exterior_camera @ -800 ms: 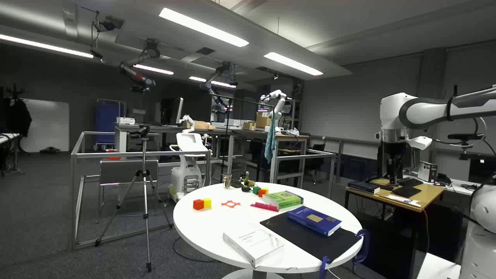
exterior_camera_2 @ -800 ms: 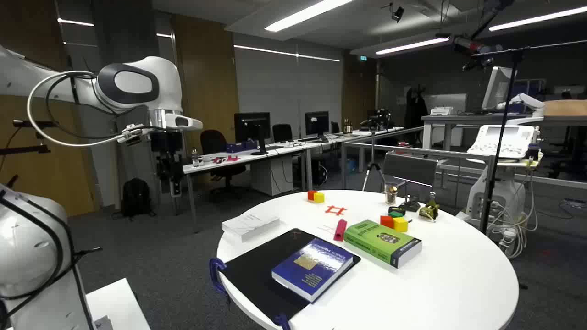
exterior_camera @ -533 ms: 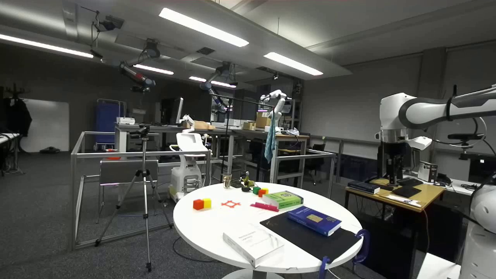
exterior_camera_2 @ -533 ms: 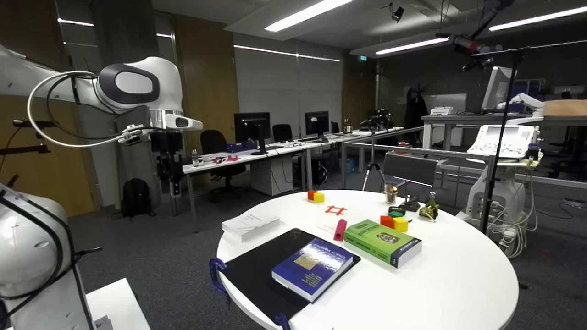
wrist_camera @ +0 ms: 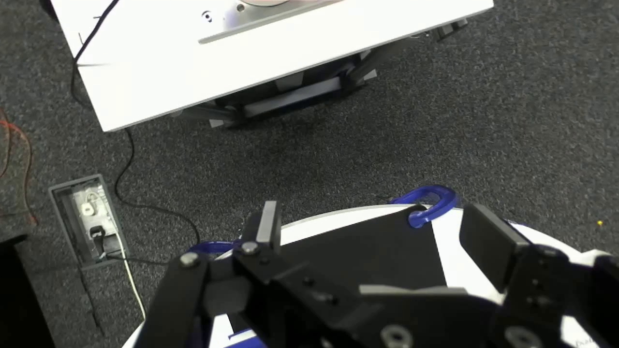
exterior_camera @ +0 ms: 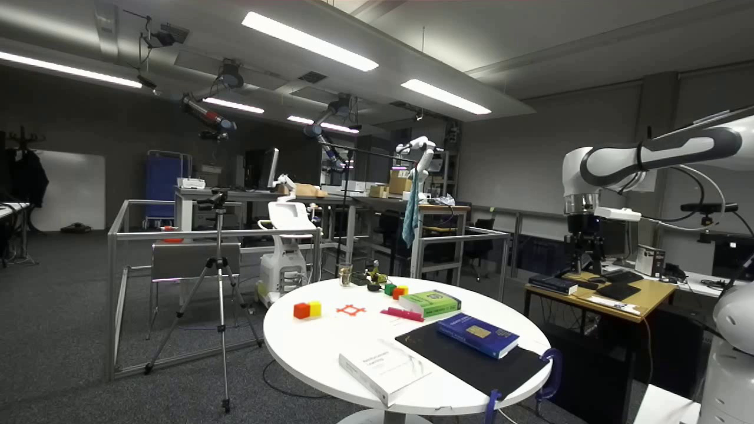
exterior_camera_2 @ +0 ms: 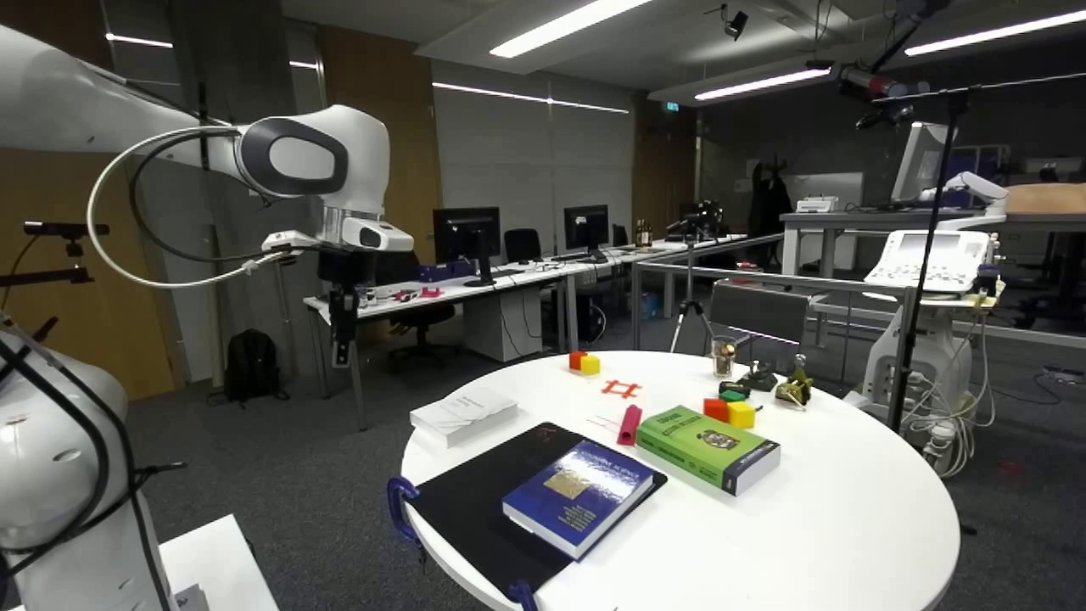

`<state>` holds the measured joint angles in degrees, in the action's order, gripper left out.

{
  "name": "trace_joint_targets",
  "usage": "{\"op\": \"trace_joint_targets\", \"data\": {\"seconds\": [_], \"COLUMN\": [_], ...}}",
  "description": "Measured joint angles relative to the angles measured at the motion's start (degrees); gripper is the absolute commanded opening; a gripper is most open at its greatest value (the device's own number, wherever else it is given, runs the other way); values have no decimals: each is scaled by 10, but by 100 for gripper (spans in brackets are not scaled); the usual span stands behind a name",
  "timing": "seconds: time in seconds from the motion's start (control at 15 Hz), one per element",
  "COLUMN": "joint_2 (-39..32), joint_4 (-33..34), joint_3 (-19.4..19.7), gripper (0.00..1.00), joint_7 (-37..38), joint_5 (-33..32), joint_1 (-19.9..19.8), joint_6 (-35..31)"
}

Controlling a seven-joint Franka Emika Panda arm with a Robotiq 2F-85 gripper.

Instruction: Open the blue book

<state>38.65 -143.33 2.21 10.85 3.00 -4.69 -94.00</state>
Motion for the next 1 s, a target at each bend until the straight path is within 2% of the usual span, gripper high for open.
{"op": "trace_joint_targets", "data": {"seconds": [0.47, 0.73, 1.0], "joint_2": [-107, -201, -305], "joint_4": [57, 100, 172], "joint_3": [109, 166, 210], "gripper": [100, 100, 100], "joint_7": [-2, -12, -35], "joint_5": [42, 69, 127], "joint_1": [-72, -100, -125], "joint_6": [0, 0, 0]}}
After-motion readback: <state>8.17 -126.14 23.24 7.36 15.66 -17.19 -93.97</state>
